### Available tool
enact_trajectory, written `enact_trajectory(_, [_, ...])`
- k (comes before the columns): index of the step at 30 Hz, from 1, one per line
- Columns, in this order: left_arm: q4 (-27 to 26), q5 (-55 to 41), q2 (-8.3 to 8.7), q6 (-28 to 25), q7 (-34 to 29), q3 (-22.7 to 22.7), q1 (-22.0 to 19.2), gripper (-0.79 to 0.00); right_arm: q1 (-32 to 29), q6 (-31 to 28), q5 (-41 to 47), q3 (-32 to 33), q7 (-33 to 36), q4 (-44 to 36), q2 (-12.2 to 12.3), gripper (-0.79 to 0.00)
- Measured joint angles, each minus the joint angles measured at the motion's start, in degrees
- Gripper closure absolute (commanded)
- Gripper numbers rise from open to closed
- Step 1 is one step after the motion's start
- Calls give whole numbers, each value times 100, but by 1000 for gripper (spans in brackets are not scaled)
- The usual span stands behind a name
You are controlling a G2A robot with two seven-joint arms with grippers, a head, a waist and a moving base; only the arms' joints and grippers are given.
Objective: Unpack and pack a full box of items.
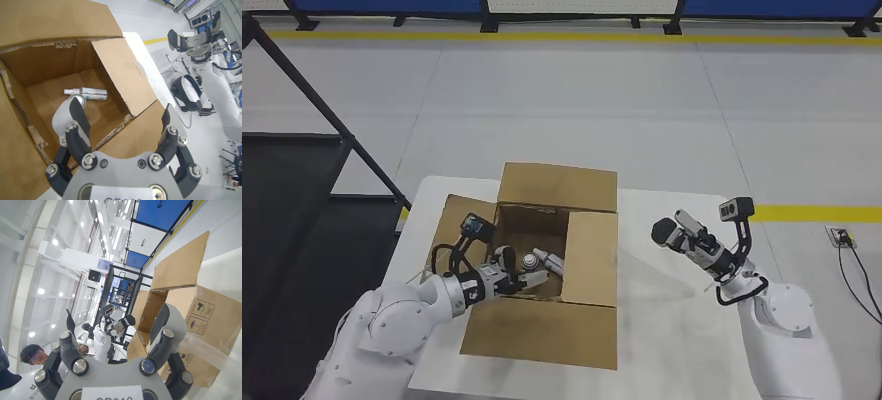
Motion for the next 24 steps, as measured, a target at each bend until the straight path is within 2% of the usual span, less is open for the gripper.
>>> enact_trajectory(6, [711, -565, -137, 299, -409, 752, -668, -785, -147, -407, 164, 223, 741, -18, 123, -785])
enact_trajectory(15, [2050, -1369, -424, 578, -527, 1717, -1592, -785, -267, -511, 53, 408, 1093, 46, 277, -785])
enact_trajectory(21, [2646, -1805, -604, 392, -392, 2117, -1944, -785, -328, -569, 136, 452, 1077, 15, 347, -785])
enact_trajectory(24, [2752, -2002, -655, 165, -317, 2179, -2019, -785, -348, -592, 204, 457, 1072, 11, 378, -785])
